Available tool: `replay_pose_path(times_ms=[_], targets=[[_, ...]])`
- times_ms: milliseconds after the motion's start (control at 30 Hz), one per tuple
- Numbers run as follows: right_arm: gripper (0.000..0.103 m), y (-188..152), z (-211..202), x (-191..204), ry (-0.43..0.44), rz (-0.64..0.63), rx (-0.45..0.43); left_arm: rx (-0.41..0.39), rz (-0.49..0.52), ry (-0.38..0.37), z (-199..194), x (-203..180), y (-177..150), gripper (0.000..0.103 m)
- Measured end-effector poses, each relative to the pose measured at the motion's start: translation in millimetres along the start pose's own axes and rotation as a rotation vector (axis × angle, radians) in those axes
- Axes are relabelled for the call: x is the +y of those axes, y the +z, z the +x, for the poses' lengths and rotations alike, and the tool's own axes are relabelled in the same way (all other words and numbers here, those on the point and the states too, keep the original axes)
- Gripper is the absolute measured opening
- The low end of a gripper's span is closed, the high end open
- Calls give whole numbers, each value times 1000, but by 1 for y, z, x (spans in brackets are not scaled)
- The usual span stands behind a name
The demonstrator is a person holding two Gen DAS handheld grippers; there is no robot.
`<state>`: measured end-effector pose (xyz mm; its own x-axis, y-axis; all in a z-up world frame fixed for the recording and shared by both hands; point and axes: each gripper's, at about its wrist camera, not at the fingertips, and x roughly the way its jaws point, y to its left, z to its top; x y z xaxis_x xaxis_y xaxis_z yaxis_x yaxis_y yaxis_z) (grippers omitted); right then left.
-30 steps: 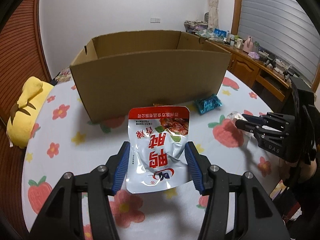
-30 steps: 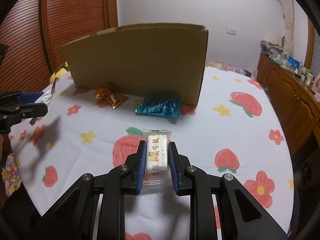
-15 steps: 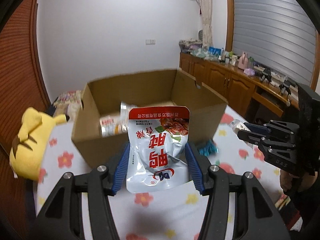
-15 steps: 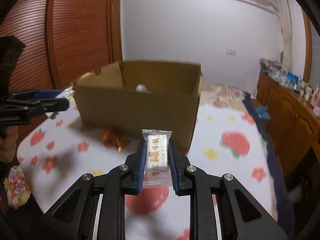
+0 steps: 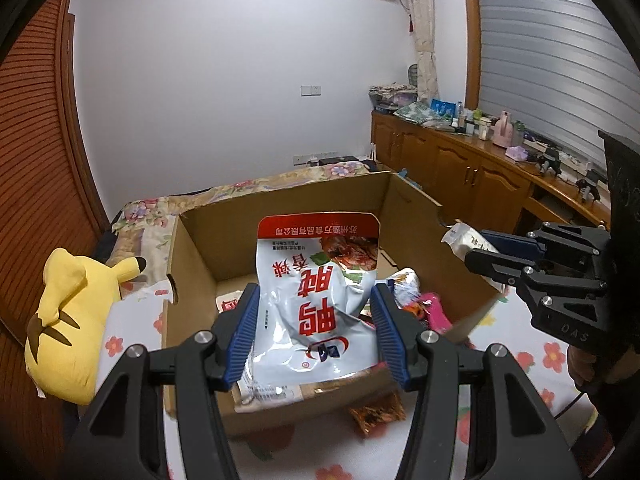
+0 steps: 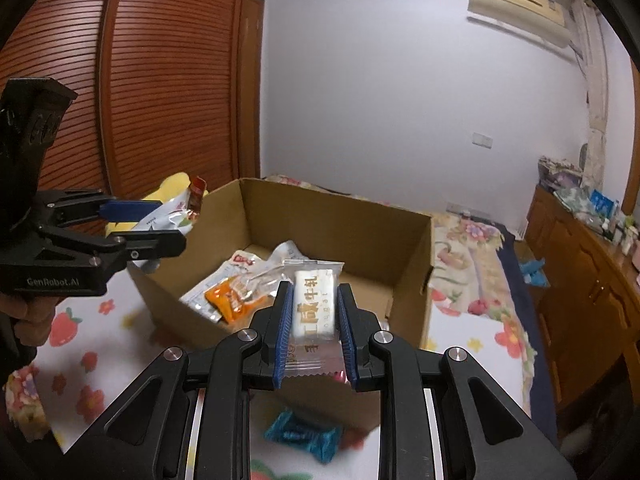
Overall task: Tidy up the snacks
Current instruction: 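Lift both held snacks and carry them over the box, then open both tools to release the snacks into the box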
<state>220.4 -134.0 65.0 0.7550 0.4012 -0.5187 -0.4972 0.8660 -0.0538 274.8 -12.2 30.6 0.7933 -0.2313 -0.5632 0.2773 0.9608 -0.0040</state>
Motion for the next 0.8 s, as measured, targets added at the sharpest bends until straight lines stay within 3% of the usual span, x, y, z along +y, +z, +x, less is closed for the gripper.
replay_pose_path(times_ms=[333,800], targets=[[26,0,33,-10,5,25,42,35,4,12,32,0,3,56],[28,-1,29,-11,10,32,42,53,-14,36,46,3,1,58]])
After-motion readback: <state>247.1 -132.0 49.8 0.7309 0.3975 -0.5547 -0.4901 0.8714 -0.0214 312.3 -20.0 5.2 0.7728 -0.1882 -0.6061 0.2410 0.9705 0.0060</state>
